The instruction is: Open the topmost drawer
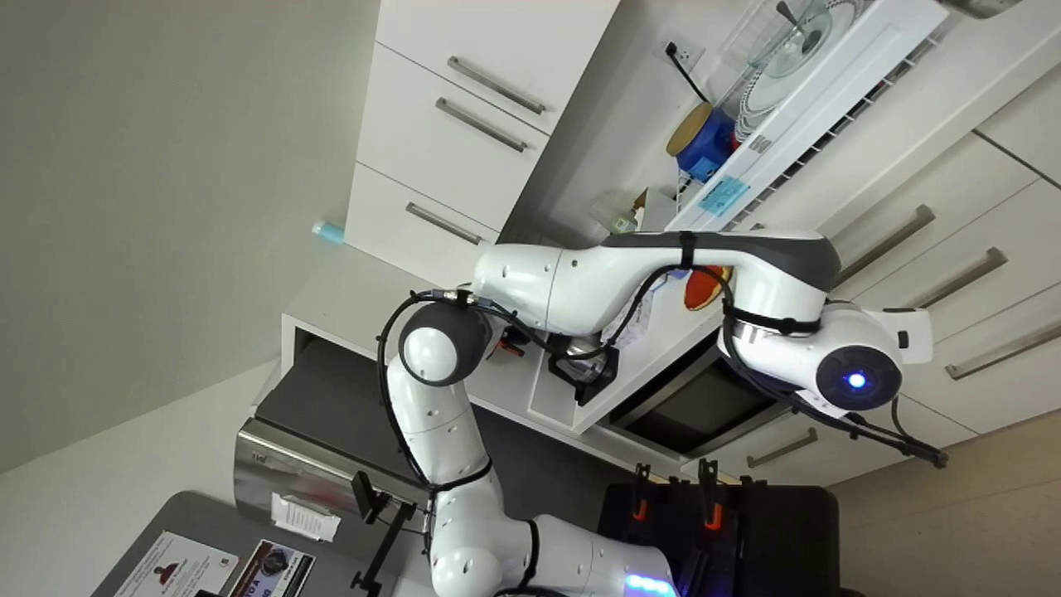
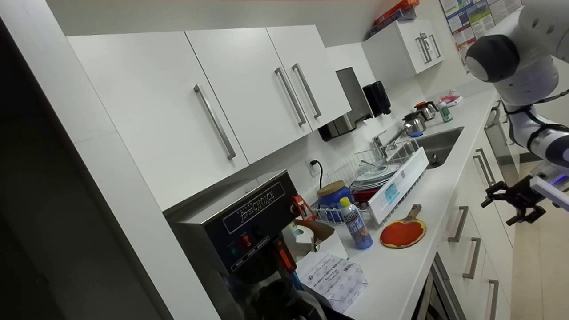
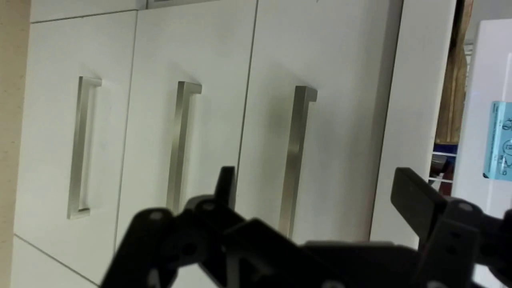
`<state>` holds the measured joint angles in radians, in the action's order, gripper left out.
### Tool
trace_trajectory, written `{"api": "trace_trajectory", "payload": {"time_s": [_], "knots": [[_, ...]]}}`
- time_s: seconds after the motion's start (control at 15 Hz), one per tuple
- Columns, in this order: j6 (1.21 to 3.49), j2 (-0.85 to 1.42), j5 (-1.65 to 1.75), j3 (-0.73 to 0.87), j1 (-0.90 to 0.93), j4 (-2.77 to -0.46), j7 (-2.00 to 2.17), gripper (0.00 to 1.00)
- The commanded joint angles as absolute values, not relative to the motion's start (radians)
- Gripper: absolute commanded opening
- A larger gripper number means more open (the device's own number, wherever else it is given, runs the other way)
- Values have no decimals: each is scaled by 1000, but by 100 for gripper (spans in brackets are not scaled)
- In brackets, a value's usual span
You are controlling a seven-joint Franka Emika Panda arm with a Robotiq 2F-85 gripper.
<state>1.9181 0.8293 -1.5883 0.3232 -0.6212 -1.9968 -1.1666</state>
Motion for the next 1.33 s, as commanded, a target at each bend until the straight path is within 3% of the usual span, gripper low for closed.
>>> {"api": "trace_trajectory", "payload": {"time_s": [0.0, 0.6, 1.27], "knots": [[1874, 854, -1610, 341, -616, -1987, -1177, 100], [1860, 919, -1720, 317, -623, -1937, -1269, 100], [1643, 1090, -1937, 290, -656, -1812, -1241, 100]]}}
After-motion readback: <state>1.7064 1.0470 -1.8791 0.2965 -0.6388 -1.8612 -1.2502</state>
